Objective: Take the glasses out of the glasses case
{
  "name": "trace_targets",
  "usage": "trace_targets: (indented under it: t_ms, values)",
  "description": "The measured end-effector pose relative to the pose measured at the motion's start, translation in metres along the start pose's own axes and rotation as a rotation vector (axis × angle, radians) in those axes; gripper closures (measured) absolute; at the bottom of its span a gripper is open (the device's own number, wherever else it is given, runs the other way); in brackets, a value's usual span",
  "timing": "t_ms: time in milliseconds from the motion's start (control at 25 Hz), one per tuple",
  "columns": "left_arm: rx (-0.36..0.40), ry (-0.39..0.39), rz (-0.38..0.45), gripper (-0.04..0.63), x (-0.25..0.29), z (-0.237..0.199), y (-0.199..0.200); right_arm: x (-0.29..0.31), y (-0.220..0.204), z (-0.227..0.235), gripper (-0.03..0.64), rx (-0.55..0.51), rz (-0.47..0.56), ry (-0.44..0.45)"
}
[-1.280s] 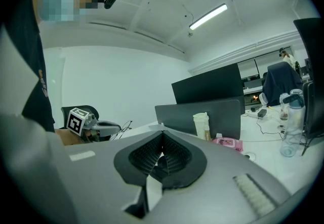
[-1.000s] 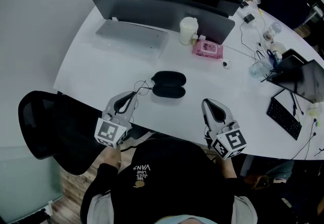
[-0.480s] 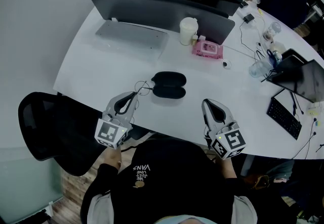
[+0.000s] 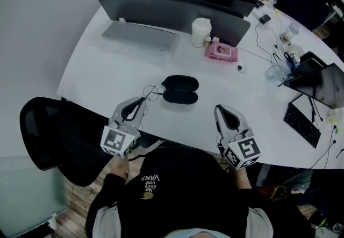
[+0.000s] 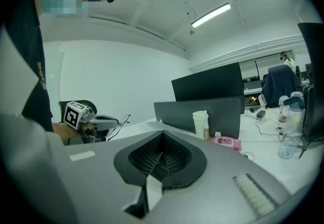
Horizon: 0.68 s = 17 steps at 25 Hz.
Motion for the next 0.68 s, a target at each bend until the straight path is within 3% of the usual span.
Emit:
trace_targets:
  t_ms: [680]
  values:
    - [0.005, -0.005, -0.007, 0.588, -0.0021, 0.0000, 0.0018, -0.0019, 0.0011, -0.0053, 0.618, -0.004, 0.004, -0.004]
Point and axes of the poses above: the fingertips, and each gripper's own axes: x forward along the fingers, z to its right, y out of its top, the point moved 4 cm from there along -x, backward along the fingers, and after that the axes turned 12 degrees about -y, right-handed, at the moved point
